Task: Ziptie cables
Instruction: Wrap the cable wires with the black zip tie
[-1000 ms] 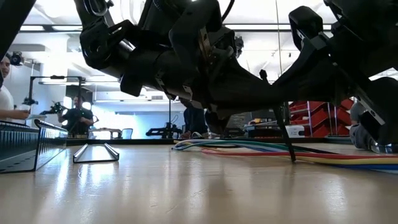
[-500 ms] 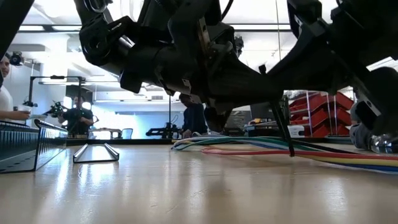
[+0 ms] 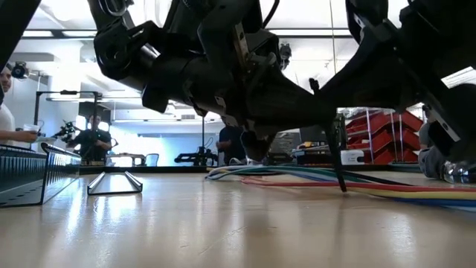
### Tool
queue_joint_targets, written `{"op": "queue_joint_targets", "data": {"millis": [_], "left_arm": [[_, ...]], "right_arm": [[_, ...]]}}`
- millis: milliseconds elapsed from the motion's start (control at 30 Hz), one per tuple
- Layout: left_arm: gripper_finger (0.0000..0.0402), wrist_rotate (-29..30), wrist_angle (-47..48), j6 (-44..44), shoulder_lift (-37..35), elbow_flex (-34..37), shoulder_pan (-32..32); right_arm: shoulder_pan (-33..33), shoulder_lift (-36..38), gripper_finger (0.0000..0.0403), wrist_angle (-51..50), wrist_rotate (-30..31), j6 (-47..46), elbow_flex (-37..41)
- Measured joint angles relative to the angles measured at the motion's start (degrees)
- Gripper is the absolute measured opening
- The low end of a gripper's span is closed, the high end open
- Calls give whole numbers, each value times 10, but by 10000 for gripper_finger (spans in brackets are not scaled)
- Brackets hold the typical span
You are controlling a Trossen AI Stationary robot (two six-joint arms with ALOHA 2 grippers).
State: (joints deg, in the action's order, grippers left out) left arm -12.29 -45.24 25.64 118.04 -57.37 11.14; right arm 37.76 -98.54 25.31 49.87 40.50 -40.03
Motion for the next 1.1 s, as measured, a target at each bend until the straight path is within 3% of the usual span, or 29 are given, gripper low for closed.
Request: {"op": "queue_joint_targets", "data": {"millis": [333, 733, 1100], "left_arm": [[0, -4, 0, 24, 0, 2, -1], [0, -22, 1, 48, 0, 9, -2], [0, -23, 6, 55, 0, 9, -1]], "right_arm": [[5, 0, 0, 6, 11, 10, -9], [14, -2, 0, 7, 26, 92, -10], [17, -72, 0, 6, 82, 220, -67]]}}
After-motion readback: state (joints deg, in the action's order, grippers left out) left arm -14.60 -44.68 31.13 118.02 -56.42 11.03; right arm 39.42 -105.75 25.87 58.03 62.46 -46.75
